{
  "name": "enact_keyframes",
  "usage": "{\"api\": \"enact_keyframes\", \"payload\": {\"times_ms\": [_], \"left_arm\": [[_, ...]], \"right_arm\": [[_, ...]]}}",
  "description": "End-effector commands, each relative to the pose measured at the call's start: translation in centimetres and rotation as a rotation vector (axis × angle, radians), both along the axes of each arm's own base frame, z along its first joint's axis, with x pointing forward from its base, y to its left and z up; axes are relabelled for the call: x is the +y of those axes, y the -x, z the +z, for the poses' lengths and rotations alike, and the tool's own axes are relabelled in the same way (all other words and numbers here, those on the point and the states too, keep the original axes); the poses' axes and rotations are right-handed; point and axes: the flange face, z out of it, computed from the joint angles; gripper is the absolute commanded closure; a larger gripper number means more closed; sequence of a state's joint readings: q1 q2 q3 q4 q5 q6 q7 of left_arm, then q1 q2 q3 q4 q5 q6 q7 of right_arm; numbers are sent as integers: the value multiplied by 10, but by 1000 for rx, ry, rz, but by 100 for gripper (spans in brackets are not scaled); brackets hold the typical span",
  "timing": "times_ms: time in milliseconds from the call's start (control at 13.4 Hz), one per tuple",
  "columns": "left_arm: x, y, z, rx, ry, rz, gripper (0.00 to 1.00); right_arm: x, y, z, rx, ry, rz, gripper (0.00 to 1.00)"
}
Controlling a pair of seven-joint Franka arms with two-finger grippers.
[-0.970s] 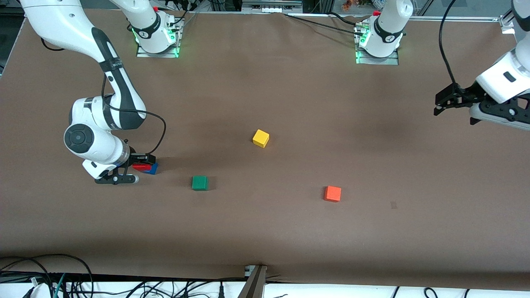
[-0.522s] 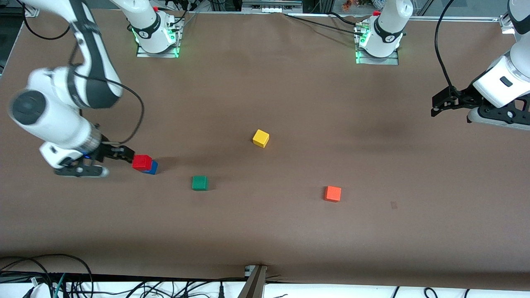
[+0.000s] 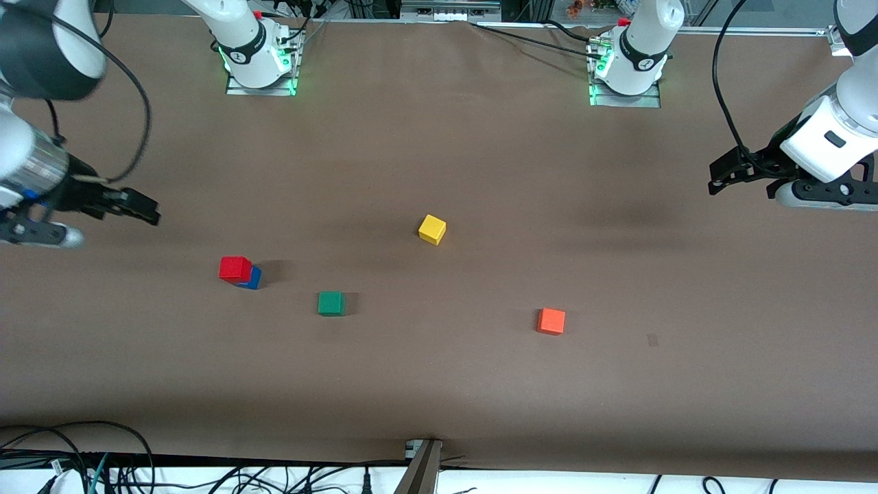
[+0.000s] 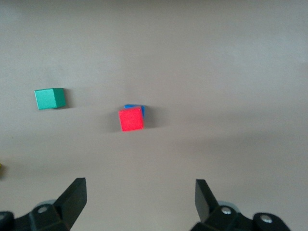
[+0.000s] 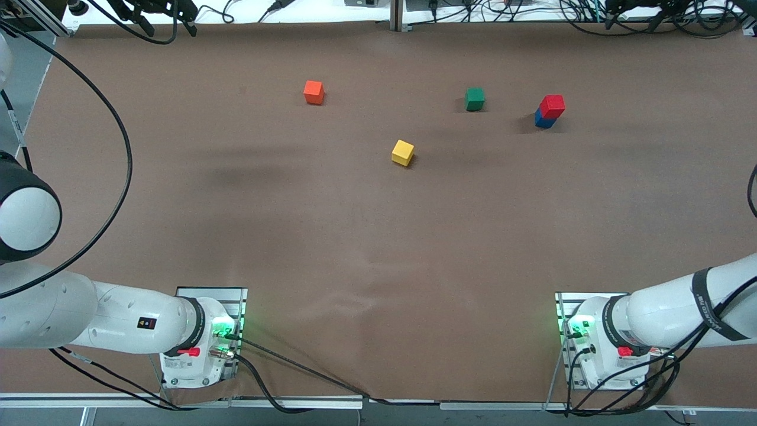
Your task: Pass red block to right arm, stack on blue
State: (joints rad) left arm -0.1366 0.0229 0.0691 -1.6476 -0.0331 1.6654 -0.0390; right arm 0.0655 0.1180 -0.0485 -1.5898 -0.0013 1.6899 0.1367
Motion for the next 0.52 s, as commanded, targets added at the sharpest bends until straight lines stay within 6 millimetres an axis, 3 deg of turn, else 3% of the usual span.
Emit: {"api": "enact_keyframes", "payload": {"times_ms": [0,75,224,448], "left_arm": [[-1,3,17,11,-19,12,0],[0,4,24,8,-20,12,0],[-1,3,20,21,-22,10,0],[-6,3,20,24,-23,-2,0]], "right_arm": [[-25,38,19,54,-10,7,0],[-31,41,15,72,2,28,0],[-35,43,23,55,15,36,0],[-37,52,20,69,5,33,0]]}}
